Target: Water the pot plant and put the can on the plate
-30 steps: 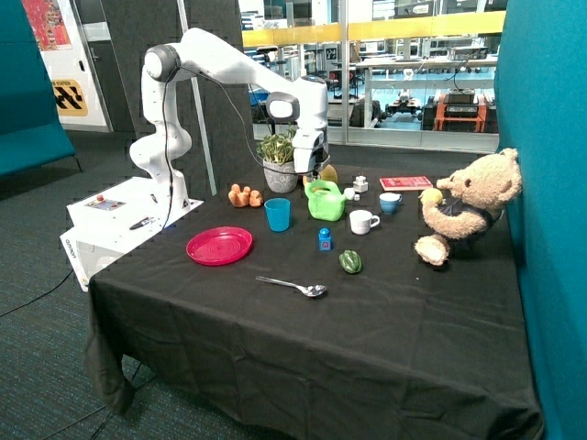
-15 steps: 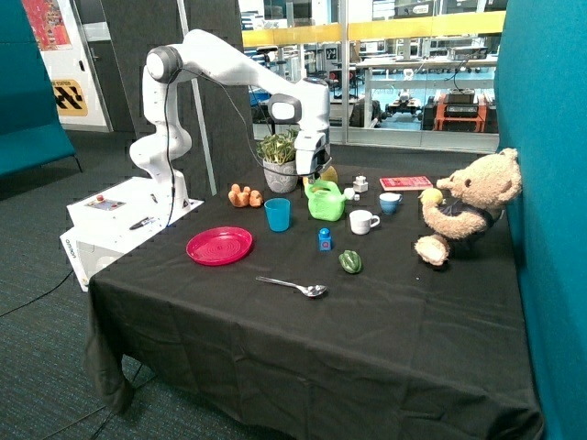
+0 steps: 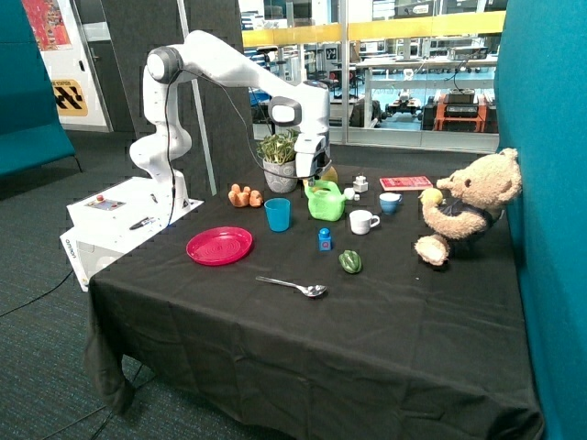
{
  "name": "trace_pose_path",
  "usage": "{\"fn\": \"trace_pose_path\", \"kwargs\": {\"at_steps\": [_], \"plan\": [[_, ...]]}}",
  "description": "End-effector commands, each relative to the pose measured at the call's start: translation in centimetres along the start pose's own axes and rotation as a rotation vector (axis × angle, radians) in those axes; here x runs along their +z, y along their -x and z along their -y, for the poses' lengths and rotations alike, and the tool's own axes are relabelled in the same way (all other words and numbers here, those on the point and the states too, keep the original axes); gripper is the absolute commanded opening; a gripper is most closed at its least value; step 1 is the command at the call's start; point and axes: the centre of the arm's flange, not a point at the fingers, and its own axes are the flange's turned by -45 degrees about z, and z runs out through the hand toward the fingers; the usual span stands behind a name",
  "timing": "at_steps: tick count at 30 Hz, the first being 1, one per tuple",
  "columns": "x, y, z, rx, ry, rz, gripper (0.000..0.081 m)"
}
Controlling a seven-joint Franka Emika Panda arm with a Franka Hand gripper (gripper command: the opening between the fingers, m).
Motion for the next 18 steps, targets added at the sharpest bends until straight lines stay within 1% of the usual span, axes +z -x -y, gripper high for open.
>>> {"fn": "trace_pose_path", "kwargs": {"at_steps": [1,3,4,5,7,8,9,10,13,18], "plan": [[0.46,0.13,0.14,-0.002,-0.0002,-0.0041,0.0345],[0.49,0.06,0.13,-0.002,-0.0002,-0.0041,0.0329],[0.50,0.04,0.12,0.000,-0.0002,-0.0041,0.0302],[0.50,0.04,0.09,0.002,-0.0002,-0.0041,0.0257],[0.50,0.06,0.02,0.005,-0.0002,-0.0041,0.0136],[0.49,0.06,0.01,0.005,-0.0002,-0.0041,0.0109],[0.50,0.08,-0.05,0.010,-0.0002,-0.0041,0.0054],[0.51,0.10,-0.10,0.011,-0.0002,-0.0041,0.0027],[0.54,0.15,-0.23,0.017,-0.0002,-0.0041,0.0003],[0.57,0.23,-0.59,0.023,-0.0002,-0.0041,0.0000]]}}
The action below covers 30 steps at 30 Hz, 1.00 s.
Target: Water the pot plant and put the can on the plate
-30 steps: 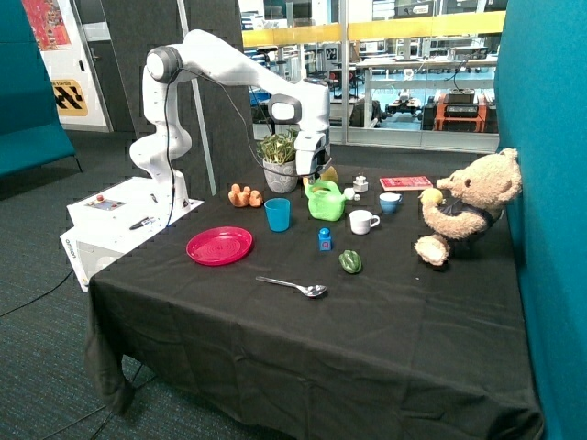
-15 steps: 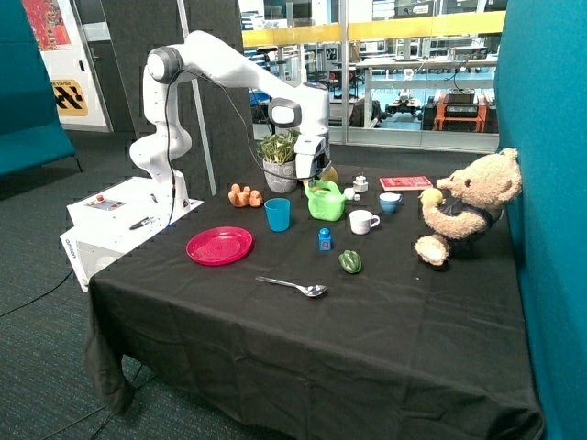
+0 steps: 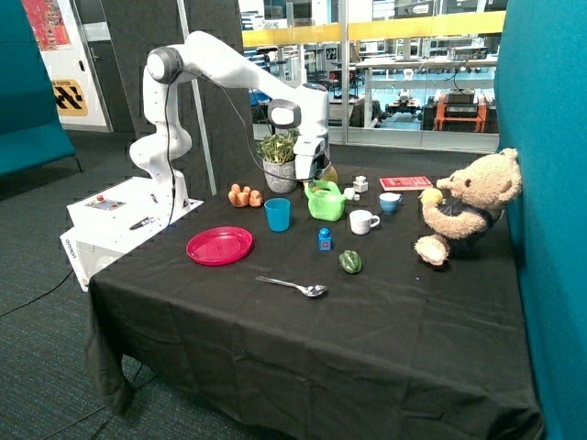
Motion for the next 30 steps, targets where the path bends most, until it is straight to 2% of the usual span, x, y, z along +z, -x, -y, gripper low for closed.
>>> {"fn": "trace_pose_path", "kwargs": {"at_steps": [1,16,30], "plan": [[0.1,0.1,-0.5,0.013,-0.0003,-0.0005,0.0000],[0.1,0.1,-0.4,0.000,-0.0003,-0.0005,0.0000],[-3.7,0.6,1.1,-0.121,-0.0003,-0.0006,0.0000]]}}
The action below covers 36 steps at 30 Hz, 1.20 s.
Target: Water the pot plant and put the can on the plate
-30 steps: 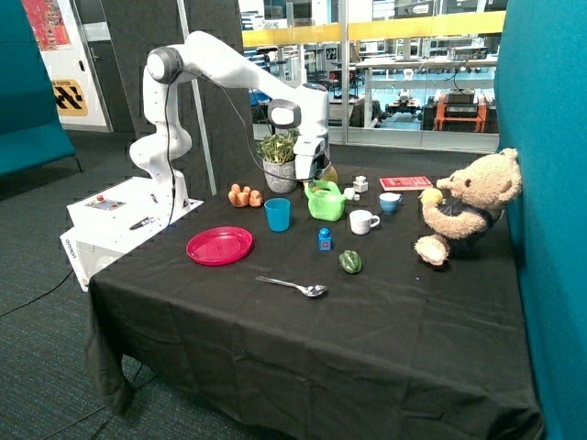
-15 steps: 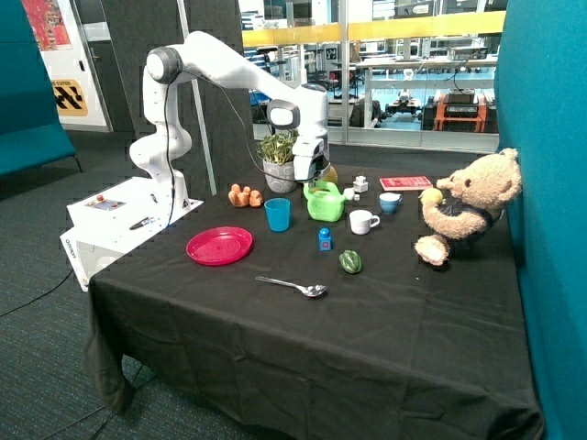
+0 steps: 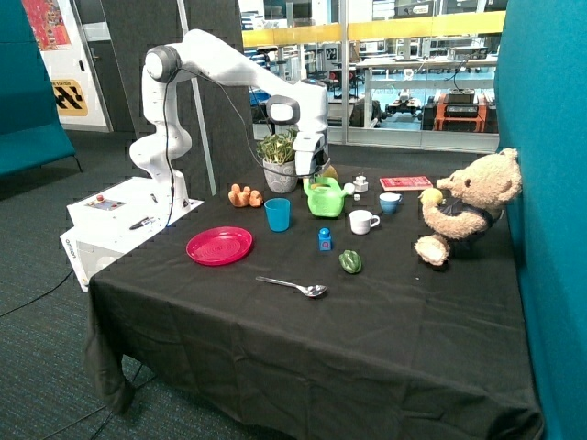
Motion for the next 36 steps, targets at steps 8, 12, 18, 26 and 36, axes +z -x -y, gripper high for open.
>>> {"fn": "trace_pose_path", "kwargs": {"at_steps": [8,12,18,26,36], "plan": [[-3.4,1.1,0.7,-0.173,-0.0010,0.0078,0.0000],[-3.6,1.5,0.4,-0.212,-0.0012,0.0078,0.0000],[-3.8,2.1,0.2,-0.322,-0.0016,0.0078,0.0000],[-4.3,2.5,-0.3,-0.410,-0.0020,0.0077,0.0000],[-5.8,2.5,-1.5,-0.518,-0.0024,0.0076,0.0000]]}}
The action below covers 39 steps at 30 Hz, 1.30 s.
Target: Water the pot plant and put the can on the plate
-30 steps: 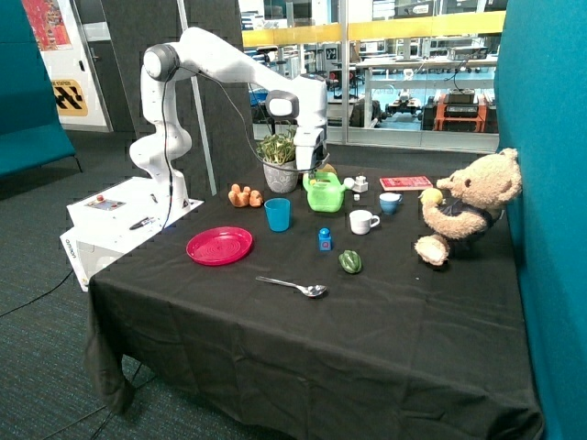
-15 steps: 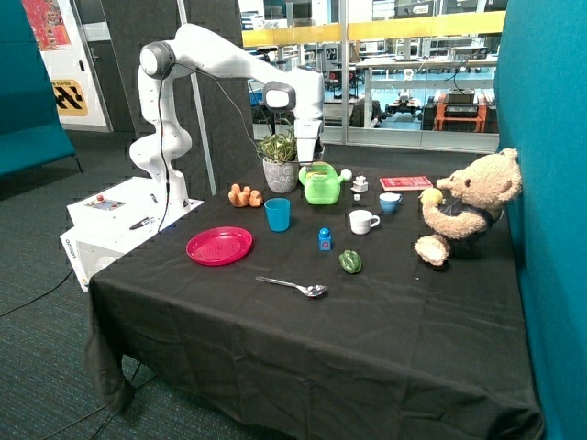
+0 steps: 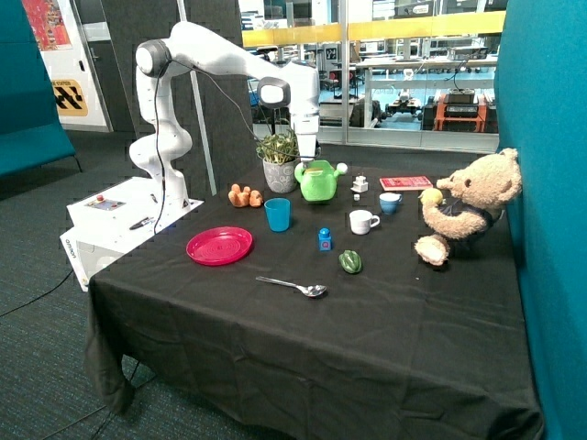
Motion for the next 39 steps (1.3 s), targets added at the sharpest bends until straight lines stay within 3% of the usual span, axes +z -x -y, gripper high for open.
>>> {"fn": "trace_pose_path", "kwargs": {"at_steps": [1,10,13,39], "plan": [[-1.2,0.6,-0.8,-0.114,-0.0052,-0.0007,0.0000],[-1.6,1.2,1.0,-0.260,-0.0051,-0.0010,0.0000],[-1.9,1.7,2.2,-0.350,-0.0051,-0.0013,0.0000],[-5.3,7.0,4.5,-0.569,-0.0050,-0.0018,0.0000]]}}
